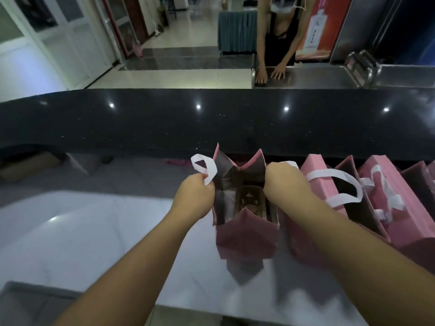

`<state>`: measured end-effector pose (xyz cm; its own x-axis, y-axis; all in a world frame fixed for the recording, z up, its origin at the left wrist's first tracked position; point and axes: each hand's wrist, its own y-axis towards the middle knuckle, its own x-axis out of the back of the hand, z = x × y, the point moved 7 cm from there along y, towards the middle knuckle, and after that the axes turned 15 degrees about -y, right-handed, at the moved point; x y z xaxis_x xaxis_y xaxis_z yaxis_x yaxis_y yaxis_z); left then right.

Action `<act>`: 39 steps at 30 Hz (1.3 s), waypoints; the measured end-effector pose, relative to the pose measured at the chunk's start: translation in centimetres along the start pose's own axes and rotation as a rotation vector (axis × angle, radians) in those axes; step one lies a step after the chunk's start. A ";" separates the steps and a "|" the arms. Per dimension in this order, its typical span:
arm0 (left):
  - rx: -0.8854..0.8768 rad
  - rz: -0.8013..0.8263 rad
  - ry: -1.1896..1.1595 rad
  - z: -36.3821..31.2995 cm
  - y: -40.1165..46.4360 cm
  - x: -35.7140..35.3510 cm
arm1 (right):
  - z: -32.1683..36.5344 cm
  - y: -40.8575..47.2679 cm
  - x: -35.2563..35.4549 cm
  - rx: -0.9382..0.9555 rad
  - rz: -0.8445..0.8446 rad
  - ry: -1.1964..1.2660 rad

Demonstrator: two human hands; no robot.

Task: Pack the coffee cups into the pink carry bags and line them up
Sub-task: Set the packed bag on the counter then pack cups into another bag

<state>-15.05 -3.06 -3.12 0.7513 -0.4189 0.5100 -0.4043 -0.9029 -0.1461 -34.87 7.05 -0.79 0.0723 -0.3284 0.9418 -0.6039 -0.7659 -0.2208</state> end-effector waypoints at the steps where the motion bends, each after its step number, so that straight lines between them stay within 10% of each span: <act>1: 0.007 -0.023 -0.013 0.8 -0.4 1.4 | 1.3 -0.3 0.5 0.017 0.010 -0.011; 23: 0.287 -0.625 -0.161 27.6 -26.0 41.0 | 48.5 -21.7 7.6 0.623 -0.250 0.142; 39: 0.582 -1.119 -0.269 41.9 -43.5 57.1 | 76.3 -36.8 11.2 1.170 -0.279 0.056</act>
<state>67.32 8.28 -3.16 0.6405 0.6438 0.4186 0.7445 -0.6542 -0.1330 48.77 -10.59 -1.49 0.0337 -0.0694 0.9970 0.5153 -0.8536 -0.0768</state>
